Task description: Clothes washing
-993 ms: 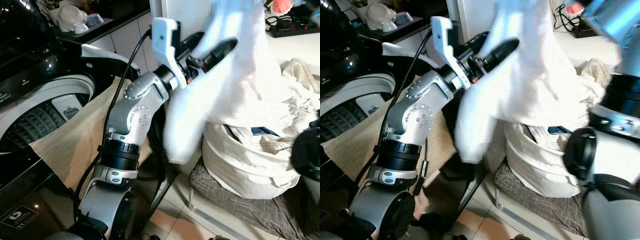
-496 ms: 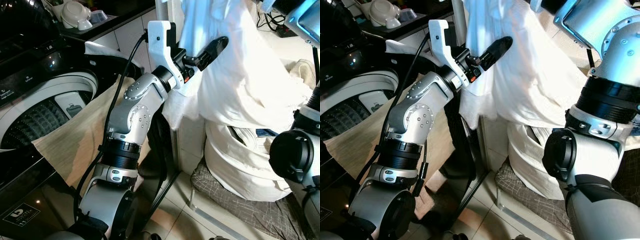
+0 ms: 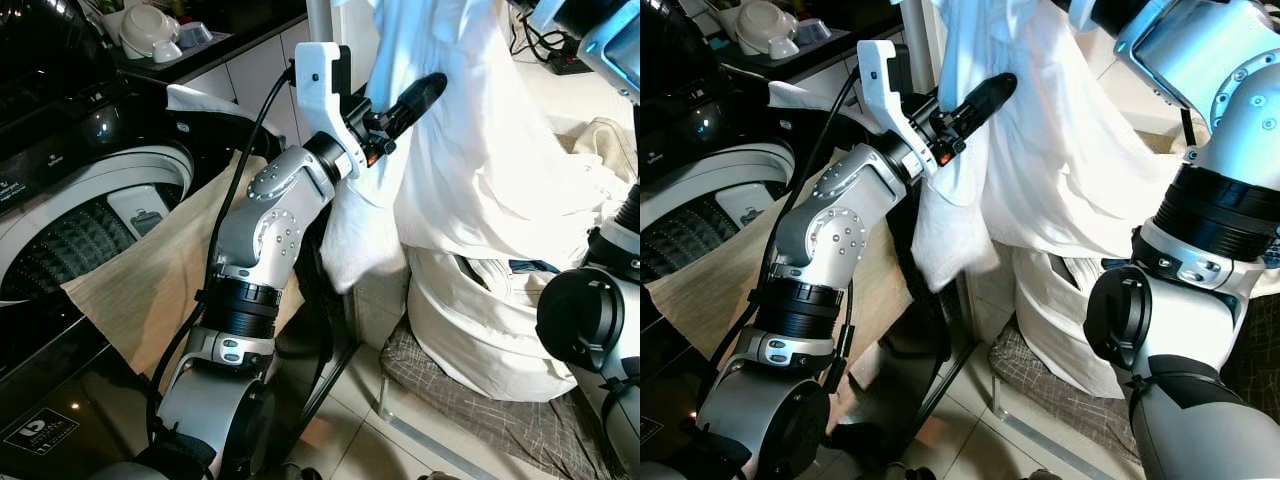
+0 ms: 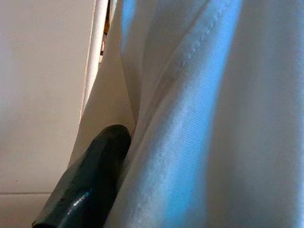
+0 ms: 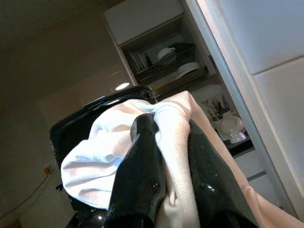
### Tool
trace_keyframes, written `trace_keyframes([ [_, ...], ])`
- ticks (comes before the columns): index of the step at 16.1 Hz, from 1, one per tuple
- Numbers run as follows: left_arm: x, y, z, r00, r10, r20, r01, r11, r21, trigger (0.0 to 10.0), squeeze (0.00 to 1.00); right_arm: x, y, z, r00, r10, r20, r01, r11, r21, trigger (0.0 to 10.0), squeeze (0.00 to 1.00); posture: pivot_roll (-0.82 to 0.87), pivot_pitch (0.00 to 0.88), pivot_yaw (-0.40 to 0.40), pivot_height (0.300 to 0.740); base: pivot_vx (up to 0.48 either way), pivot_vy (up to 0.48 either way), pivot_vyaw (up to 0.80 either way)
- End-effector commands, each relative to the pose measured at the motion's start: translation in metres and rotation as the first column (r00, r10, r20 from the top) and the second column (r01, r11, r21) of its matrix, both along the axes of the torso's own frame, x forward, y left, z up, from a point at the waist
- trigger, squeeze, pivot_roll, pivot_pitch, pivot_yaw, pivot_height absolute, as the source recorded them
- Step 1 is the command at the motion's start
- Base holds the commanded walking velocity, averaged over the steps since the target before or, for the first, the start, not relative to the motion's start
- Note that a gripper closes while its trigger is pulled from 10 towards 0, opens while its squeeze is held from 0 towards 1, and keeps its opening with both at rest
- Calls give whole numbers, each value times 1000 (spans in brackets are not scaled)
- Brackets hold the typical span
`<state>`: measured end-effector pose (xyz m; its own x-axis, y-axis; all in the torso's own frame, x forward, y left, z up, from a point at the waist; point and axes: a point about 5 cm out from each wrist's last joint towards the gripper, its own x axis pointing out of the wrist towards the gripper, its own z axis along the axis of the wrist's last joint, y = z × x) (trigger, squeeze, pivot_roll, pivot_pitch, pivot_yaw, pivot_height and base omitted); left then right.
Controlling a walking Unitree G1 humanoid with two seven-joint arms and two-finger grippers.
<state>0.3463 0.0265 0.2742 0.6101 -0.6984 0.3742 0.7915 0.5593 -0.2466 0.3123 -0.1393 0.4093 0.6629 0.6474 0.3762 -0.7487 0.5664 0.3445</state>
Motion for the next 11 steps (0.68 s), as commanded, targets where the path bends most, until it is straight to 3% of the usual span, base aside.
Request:
trace_keyframes([
  [1,2,2,2,1000,-2,-11,2,1000,1,0,0,-5,4,1,1000,25,18,-25,1000,-5,0,0,-181,0,154,740,0,0,0],
  [7,4,6,3,1000,6,-14,-6,1000,-6,0,0,-5,4,0,1000,11,12,-11,1000,-8,0,0,-176,0,153,740,0,0,0],
  [8,5,8,4,1000,10,-14,-11,1000,-14,0,0,-5,3,-2,1000,1,12,-1,1000,-19,6706,0,-176,0,153,740,0,0,0],
  [9,6,9,6,1000,17,-15,-18,1000,-20,0,0,-5,1,-3,1000,-15,9,16,999,-30,10000,0,-175,0,154,740,0,0,0],
  [10,6,10,6,1000,15,-15,-15,1000,-22,0,0,-5,1,-3,1000,-18,8,18,999,-31,10000,0,-175,0,154,740,0,0,0],
  [11,9,13,9,999,42,-17,-43,999,-34,0,0,-5,0,-5,1000,-17,4,18,1000,-21,10000,929,-173,0,153,740,0,0,0],
])
